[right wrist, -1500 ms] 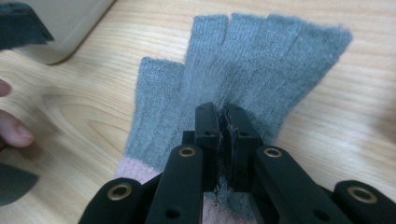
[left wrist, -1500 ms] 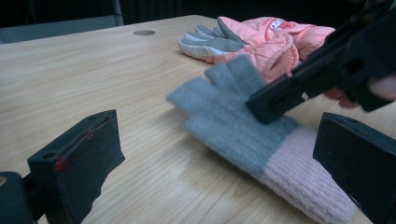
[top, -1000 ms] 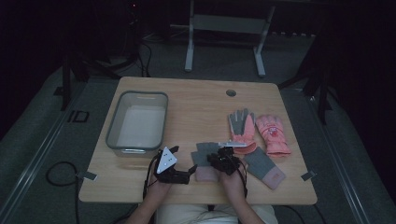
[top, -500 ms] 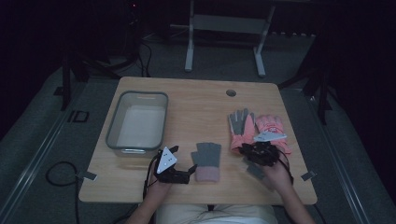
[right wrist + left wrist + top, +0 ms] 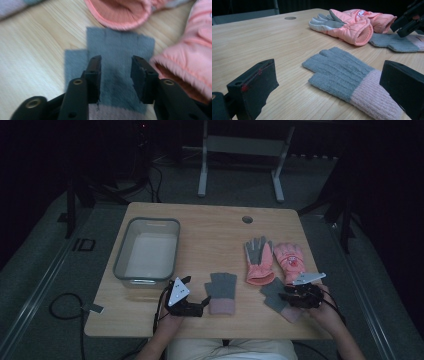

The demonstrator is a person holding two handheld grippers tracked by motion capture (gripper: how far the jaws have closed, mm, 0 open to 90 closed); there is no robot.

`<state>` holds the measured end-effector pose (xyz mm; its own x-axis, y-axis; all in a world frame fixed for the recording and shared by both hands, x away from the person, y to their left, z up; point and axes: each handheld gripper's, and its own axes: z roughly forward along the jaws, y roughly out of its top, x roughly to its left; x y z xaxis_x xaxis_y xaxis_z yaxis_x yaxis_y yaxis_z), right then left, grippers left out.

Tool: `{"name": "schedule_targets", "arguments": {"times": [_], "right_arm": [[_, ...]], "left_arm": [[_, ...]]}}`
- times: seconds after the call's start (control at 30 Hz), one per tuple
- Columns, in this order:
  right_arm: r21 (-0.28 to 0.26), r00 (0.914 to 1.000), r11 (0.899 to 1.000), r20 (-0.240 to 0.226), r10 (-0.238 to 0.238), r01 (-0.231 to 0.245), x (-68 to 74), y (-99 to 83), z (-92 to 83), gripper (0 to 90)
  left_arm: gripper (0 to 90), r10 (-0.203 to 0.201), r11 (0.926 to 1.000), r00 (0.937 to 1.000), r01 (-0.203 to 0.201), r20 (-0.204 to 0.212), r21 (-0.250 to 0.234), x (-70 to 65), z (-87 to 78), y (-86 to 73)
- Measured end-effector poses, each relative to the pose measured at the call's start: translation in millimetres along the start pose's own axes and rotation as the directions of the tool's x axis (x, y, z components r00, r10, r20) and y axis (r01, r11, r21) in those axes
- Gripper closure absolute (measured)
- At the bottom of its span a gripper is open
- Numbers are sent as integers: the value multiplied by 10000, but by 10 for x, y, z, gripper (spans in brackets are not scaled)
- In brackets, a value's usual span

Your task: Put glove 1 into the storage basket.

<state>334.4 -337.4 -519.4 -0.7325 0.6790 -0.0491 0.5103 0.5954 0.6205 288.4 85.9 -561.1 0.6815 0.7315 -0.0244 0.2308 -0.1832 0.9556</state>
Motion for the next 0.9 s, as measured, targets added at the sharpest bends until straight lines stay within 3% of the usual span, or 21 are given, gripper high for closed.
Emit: {"name": "schedule_targets", "arguments": {"times": [0.2, 0.3, 0.37, 0.47, 0.53, 0.63, 0.77, 0.9], "right_arm": [[446, 9996, 9990, -253, -88, 99, -22, -69, 127, 603], [394, 9995, 9991, -283, 150, -139, -24, -85, 129, 616], [374, 9995, 9991, -243, 221, -212, -13, -89, 132, 639], [309, 9990, 9987, -182, 407, -402, 19, -105, 127, 748], [274, 9991, 9988, -138, 410, -407, 22, -108, 127, 759], [213, 9968, 9965, 18, 803, -803, 68, -105, 108, 842], [213, 9898, 9897, 169, 1411, -1415, 153, -72, 55, 857], [62, 9876, 9876, 120, 1568, -1568, 328, -2, -56, 858]], "left_arm": [[7, 0, 10000, 10000, 0, 10, -6, 2, -2, 0], [7, 5, 10000, 10000, -5, 7, -9, 1, -1, -1], [7, 1, 10000, 10000, -1, 7, -9, 2, -1, -1], [7, 20, 10000, 10000, -20, 0, -8, 1, -1, 0], [7, 23, 10000, 10000, -23, -4, -8, 0, -1, 0], [7, 31, 10000, 10000, -31, -21, -11, -1, 0, 0], [7, 64, 10000, 10000, -64, -22, -7, -2, -2, 0], [7, 46, 10000, 10000, -46, -19, -1, -2, -1, 0]]}}
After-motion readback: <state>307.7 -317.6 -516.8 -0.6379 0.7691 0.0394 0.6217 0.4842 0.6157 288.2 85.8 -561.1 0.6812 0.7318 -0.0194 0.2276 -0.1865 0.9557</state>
